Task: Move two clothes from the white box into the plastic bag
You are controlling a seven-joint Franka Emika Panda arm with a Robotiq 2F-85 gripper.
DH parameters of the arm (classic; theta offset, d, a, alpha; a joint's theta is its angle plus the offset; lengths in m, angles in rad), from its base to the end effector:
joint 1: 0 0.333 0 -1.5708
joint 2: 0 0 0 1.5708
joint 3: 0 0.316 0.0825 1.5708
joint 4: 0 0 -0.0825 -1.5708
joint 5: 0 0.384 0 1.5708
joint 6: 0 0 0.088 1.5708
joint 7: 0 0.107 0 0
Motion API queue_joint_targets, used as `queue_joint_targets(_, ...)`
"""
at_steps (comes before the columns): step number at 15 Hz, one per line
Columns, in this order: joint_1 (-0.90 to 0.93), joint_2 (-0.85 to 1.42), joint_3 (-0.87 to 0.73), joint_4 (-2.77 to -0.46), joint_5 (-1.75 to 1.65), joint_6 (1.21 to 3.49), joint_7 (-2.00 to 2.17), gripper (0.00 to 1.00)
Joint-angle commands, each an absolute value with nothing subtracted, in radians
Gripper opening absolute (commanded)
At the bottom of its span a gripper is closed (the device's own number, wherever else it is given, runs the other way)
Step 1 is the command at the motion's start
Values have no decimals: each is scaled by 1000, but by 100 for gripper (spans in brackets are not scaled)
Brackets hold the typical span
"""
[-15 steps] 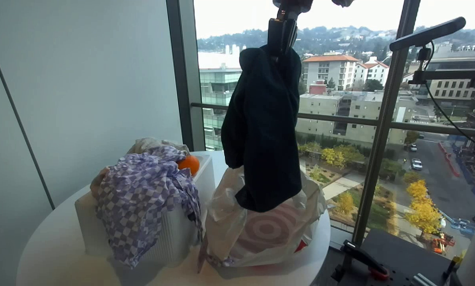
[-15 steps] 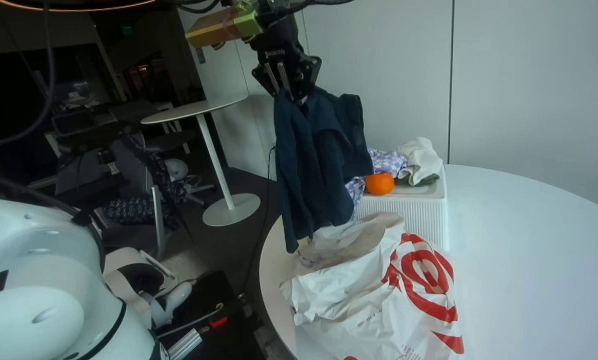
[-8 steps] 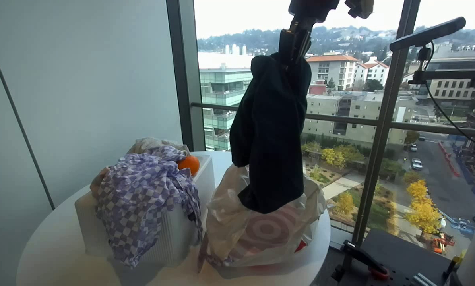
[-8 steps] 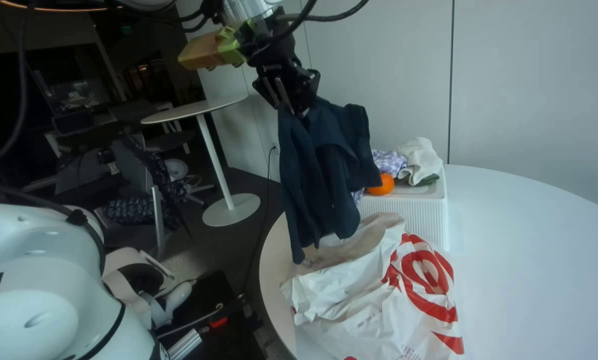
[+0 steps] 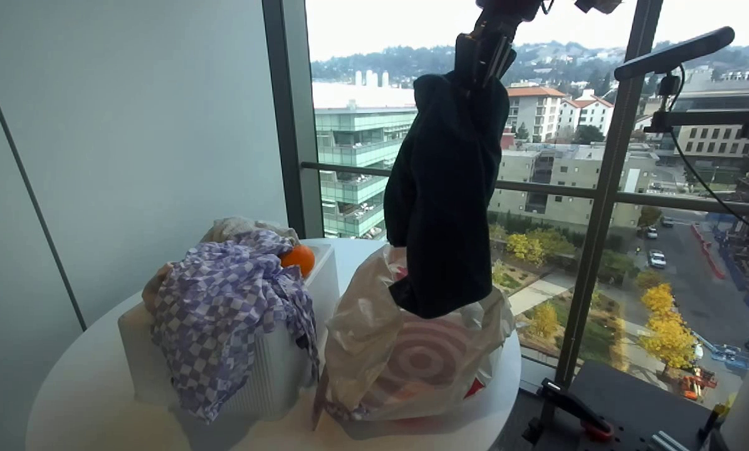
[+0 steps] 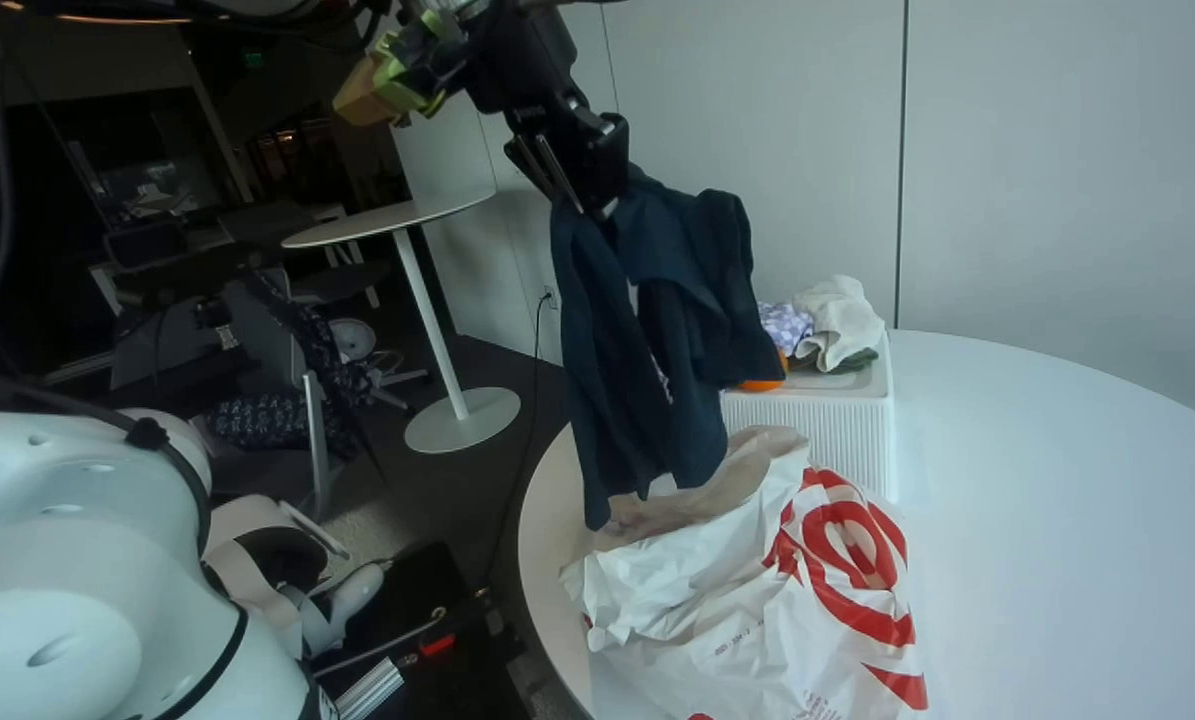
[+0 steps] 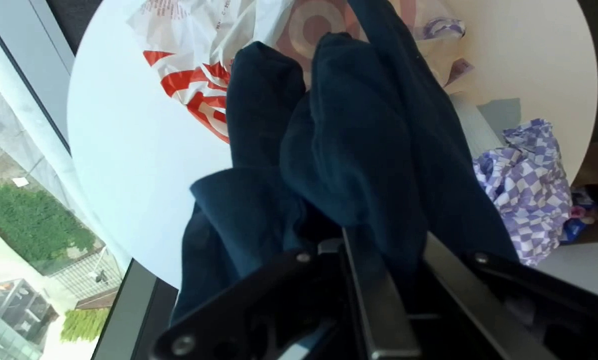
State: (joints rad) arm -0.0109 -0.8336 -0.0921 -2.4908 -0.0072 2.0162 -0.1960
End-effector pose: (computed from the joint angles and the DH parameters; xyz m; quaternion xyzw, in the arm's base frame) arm 0.3295 -0.0417 0.5850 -0.9821 -0.0554 -0.1799 0.0060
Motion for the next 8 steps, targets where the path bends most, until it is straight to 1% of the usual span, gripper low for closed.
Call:
queue_joint_targets(1,-45,-737,-75,-2424,-50,1987,-132,6)
queue_joint_targets(5,-52,-666,-80,-2396,-68,1985,-112,6)
queue_joint_targets(8,-32,-569,-93,-2374,-66,2017,-154,5)
